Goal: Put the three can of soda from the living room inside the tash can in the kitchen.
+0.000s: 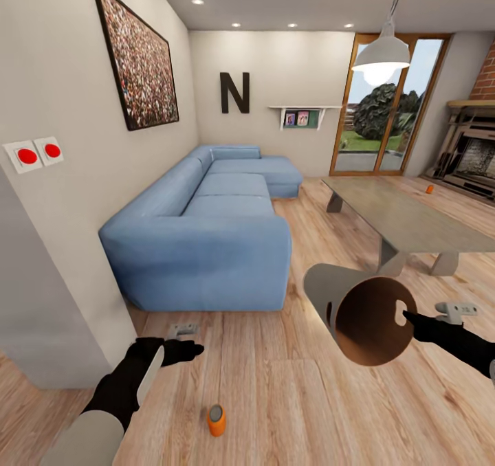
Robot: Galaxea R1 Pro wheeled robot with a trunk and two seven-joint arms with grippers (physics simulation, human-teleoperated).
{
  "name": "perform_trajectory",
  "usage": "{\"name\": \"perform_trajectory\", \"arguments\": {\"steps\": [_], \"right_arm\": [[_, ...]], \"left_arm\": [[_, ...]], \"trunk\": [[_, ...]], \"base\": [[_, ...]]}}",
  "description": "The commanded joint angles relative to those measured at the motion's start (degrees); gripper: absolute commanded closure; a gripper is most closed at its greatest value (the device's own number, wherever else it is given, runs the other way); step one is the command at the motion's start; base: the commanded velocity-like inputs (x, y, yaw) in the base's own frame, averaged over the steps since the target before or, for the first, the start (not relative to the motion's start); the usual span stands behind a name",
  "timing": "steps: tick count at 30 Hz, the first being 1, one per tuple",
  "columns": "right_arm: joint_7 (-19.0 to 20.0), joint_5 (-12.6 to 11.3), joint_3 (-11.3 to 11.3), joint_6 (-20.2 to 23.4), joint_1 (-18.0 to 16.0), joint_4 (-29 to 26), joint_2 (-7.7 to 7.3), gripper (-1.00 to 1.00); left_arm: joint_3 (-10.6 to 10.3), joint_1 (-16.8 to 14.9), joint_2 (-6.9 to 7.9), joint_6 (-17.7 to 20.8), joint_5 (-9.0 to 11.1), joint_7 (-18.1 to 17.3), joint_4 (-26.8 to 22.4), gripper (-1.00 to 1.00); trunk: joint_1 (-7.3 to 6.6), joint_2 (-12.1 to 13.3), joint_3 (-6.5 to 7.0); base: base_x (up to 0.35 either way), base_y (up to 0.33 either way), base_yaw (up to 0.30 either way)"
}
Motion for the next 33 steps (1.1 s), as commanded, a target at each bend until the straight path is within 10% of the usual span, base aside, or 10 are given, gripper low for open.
{"name": "perform_trajectory", "arguments": {"steps": [1, 13, 20, 24, 33], "right_arm": [[-0.2, -1.1, 0.1, 0.2, 0.0, -0.1, 0.01, 1.00], [-4.1, -1.9, 0.2, 0.5, 0.0, -0.1, -0.32, 1.00], [-4.2, -1.4, 0.2, 6.4, -1.6, -0.1, -0.77, 1.00], [-4.3, -1.3, 0.2, 11.4, -5.6, -0.1, -1.09, 1.00], [-4.4, -1.2, 0.2, 17.3, -14.1, 0.8, -8.02, 1.00]], "left_arm": [[0.0, 0.0, 0.00, -0.1, 0.0, 0.0, -0.5, -1.00], [-0.1, -1.6, 0.07, -0.1, -0.2, 0.1, -1.9, -1.00], [0.4, -14.8, -0.08, 18.3, -0.5, 0.8, 2.3, -1.00], [0.6, -22.1, 0.17, 20.2, -0.4, 0.8, 11.1, -1.00], [0.8, -30.5, 1.01, 20.2, 0.0, 0.0, 24.1, -1.00]], "trunk": [[0.22, -0.4, -0.18], [2.86, -5.2, -2.33], [4.40, -8.0, -3.59], [5.27, -9.6, -4.30], [6.59, -12.1, -5.38]], "base": [[0.000, 0.000, 0.000], [0.000, 0.000, 0.000], [0.000, 0.000, 0.000], [0.000, 0.000, 0.000], [0.000, 0.000, 0.000]]}}
